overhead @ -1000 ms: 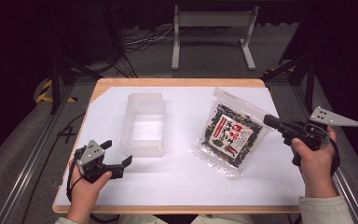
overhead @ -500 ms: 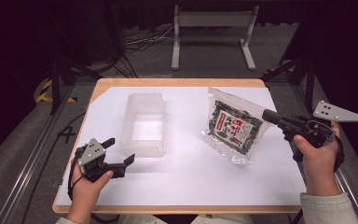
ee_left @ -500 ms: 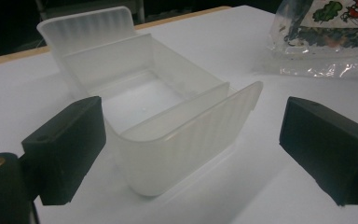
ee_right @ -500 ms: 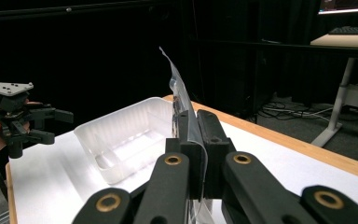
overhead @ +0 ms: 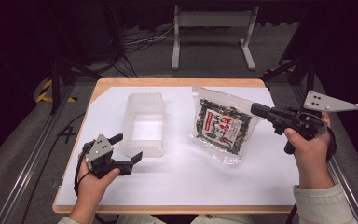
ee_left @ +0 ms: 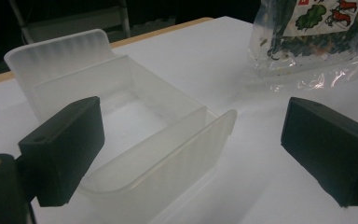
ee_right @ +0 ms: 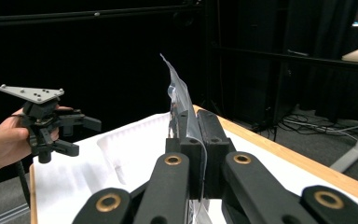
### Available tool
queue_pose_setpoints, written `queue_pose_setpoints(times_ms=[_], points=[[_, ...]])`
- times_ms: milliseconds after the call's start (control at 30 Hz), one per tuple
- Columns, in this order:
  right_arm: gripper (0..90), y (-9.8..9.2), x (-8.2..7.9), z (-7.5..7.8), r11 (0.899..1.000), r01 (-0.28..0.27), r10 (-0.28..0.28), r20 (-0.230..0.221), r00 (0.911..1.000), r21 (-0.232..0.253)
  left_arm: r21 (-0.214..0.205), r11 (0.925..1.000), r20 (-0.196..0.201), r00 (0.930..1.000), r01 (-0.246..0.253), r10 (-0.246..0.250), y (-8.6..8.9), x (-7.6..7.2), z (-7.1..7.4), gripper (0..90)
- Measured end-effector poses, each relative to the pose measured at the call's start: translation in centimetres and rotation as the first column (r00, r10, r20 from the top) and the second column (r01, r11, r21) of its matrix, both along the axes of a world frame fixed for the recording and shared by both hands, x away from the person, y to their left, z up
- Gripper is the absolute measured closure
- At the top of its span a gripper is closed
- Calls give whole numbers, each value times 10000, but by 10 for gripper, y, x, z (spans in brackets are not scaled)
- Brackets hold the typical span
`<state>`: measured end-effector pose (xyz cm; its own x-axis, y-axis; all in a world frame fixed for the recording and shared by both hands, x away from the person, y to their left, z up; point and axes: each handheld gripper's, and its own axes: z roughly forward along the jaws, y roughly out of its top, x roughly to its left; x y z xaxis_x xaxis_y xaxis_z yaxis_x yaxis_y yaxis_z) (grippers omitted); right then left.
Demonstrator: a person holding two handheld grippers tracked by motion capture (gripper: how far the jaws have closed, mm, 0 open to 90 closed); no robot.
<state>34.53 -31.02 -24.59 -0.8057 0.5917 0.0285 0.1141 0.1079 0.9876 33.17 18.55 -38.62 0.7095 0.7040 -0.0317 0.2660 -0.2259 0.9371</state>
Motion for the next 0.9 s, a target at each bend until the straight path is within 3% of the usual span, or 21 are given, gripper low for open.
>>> queue_pose_setpoints(times_ms=[300, 533, 733, 900], points=[[900, 21, 3, 10, 9985, -518, 521, 144, 9985, -186, -273, 9981, 237, 9982, 553, -546, -21, 5, 13, 51], [900, 30, 3, 15, 9967, -802, 805, 198, 9966, -144, -357, 9927, 603, 9917, 1156, -1133, -46, 12, 29, 42], [900, 34, 3, 17, 9947, -1029, 1031, 256, 9943, -84, -734, 9836, 873, 9836, 1645, -1579, -62, 16, 37, 34], [900, 37, 2, 18, 9928, -1196, 1197, 290, 9924, -42, -1071, 9750, 726, 9795, 1949, -1878, -75, 24, 43, 35]])
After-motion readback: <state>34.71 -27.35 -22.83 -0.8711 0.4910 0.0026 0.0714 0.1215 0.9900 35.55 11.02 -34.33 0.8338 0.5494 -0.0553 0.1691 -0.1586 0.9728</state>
